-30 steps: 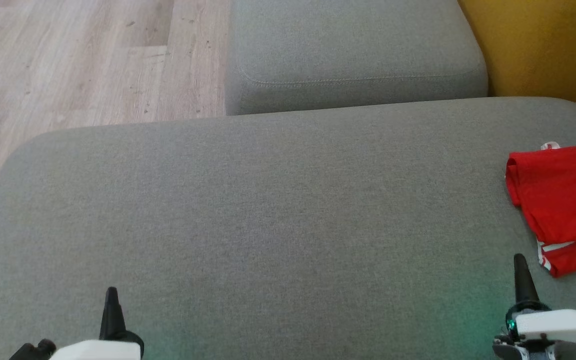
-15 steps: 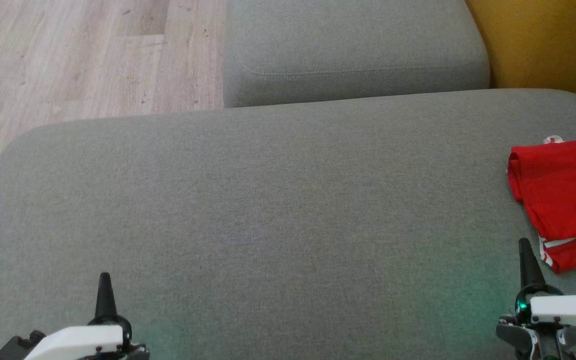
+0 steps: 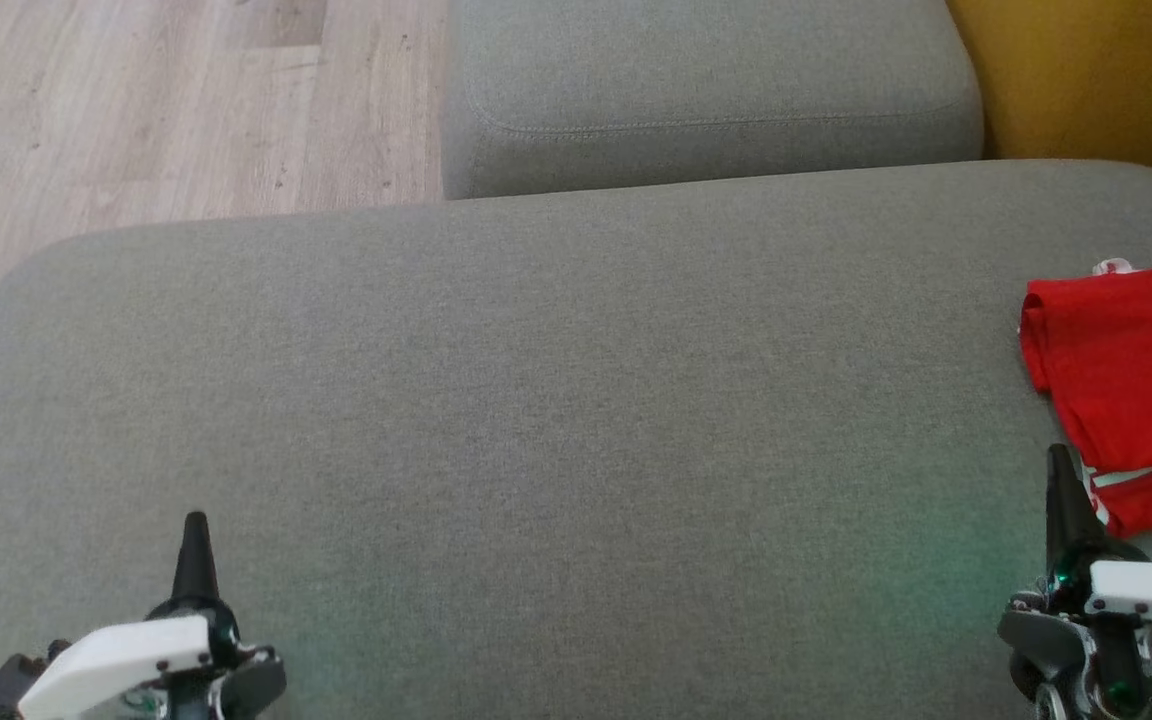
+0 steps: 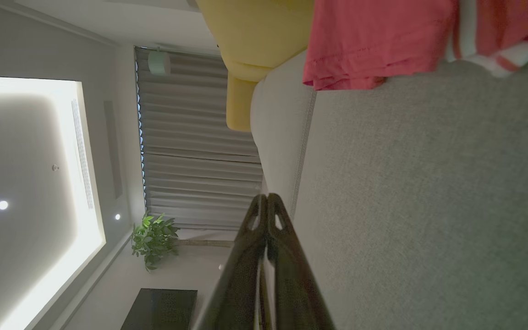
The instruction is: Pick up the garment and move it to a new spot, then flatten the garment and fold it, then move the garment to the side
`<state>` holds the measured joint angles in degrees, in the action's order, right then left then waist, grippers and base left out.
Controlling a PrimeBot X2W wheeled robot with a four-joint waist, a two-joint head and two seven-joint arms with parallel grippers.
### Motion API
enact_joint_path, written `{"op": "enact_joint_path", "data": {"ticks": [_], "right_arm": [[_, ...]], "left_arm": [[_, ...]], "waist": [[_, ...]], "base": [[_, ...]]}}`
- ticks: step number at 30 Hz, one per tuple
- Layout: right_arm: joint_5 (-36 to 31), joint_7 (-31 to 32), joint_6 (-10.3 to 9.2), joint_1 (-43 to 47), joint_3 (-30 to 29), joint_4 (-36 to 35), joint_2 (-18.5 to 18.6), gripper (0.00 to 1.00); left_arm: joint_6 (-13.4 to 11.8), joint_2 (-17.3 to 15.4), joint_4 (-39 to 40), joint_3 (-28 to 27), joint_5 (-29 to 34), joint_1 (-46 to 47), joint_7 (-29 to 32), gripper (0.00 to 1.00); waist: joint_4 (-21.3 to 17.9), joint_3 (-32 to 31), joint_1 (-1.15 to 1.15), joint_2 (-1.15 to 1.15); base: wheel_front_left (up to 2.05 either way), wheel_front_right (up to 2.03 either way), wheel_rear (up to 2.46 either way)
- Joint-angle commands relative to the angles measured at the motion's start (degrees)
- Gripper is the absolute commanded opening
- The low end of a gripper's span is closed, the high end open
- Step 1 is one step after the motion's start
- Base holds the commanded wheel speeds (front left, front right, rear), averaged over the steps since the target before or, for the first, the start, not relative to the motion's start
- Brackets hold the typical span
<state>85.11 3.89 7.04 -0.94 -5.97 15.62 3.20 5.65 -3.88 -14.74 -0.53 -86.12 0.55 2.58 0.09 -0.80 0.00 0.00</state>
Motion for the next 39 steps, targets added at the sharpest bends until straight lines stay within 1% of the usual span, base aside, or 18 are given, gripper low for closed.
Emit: {"op": "enact_joint_path", "data": {"ticks": [1,10,39], "right_arm": [[2.39,0.76,0.43,-3.59,0.75,-1.75,0.25,0.0],[7.57,2.1,0.45,-5.18,0.06,-1.63,0.14,0.0],[7.37,2.29,0.45,-5.2,-0.17,-1.62,-0.02,0.0]], "left_arm": [[0.82,-0.64,1.3,-2.63,-2.33,3.69,0.78,0.0],[1.83,-0.56,0.79,-3.81,-7.86,5.46,2.16,0.0],[1.83,-0.1,0.76,-4.47,-7.31,5.51,2.69,0.0]], "waist": [[-0.02,0.21,0.0,0.0],[-0.09,0.98,0.0,0.0],[-0.09,0.98,0.0,0.0]], "base": [[0.0,0.0,0.0],[0.0,0.0,0.0],[0.0,0.0,0.0]]}}
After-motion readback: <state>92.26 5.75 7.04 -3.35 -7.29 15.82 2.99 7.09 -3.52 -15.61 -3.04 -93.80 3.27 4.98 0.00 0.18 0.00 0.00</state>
